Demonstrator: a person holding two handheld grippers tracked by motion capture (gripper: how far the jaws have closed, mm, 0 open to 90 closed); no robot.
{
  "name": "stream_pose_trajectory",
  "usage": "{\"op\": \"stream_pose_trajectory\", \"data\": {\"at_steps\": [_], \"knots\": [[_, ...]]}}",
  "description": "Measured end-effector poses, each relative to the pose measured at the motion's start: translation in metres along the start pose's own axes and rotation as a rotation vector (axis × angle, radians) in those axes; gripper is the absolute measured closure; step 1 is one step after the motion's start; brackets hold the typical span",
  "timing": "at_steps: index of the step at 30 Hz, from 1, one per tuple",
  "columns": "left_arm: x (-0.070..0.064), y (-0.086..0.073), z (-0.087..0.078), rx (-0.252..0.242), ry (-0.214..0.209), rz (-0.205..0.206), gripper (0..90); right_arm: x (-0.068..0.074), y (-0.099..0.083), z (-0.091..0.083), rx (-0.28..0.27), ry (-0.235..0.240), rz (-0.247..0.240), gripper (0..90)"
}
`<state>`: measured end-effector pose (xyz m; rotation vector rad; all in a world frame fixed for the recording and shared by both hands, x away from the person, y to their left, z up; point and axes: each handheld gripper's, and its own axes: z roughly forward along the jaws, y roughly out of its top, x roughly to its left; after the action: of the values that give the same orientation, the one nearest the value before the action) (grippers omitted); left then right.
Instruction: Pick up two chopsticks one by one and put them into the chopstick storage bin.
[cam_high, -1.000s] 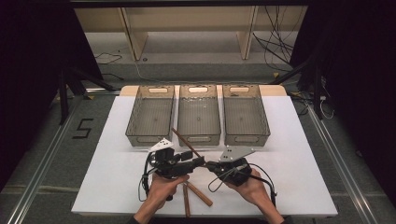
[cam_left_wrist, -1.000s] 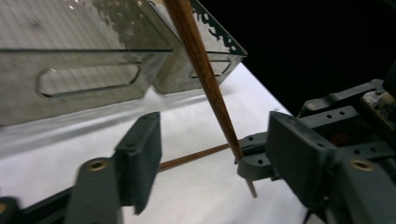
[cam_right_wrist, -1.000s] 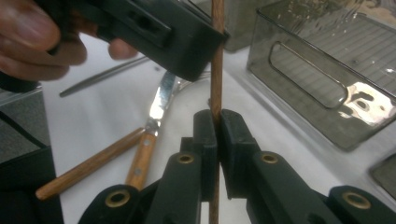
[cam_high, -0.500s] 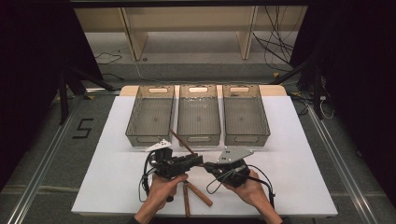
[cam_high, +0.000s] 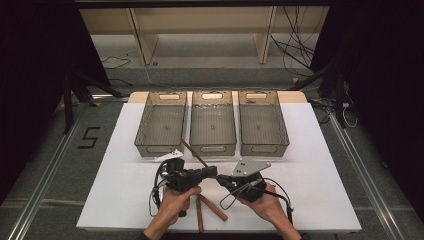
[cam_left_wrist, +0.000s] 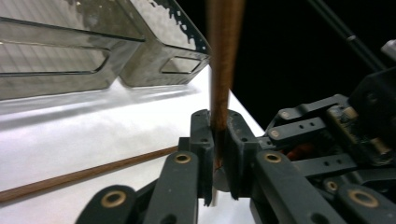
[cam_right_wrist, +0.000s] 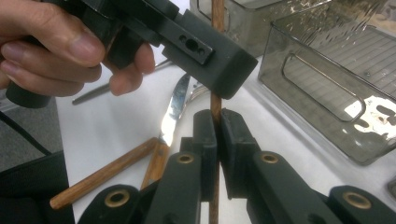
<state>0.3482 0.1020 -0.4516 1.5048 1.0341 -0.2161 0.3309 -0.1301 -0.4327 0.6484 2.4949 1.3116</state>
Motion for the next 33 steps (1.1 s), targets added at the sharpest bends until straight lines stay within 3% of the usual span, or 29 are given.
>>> {"op": "stream_pose_trajectory", "data": {"at_steps": [4, 13, 16, 20, 23, 33], "knots": [[-0.002, 0.002, -0.001, 0.007, -0.006, 0.006, 84.3, 0.0, 0.0, -0.002, -0.008, 0.002, -0.004, 84.3], [0.006, 0.023, -0.019, 0.04, 0.023, 0.027, 84.4, -0.011, -0.005, -0.018, -0.009, 0.008, 0.041, 60.2], [0.01, 0.036, -0.031, 0.052, 0.048, 0.042, 84.4, -0.013, -0.01, -0.024, -0.002, -0.008, 0.067, 49.2], [0.014, 0.055, -0.043, 0.079, 0.083, 0.062, 84.4, -0.017, -0.018, -0.029, -0.001, -0.024, 0.091, 40.9], [0.017, 0.07, -0.052, 0.086, 0.09, 0.055, 84.3, -0.019, -0.024, -0.031, 0.003, -0.037, 0.108, 36.6], [0.024, 0.123, -0.081, 0.087, 0.175, 0.084, 84.4, -0.022, -0.033, -0.041, -0.015, -0.06, 0.143, 27.4]]}}
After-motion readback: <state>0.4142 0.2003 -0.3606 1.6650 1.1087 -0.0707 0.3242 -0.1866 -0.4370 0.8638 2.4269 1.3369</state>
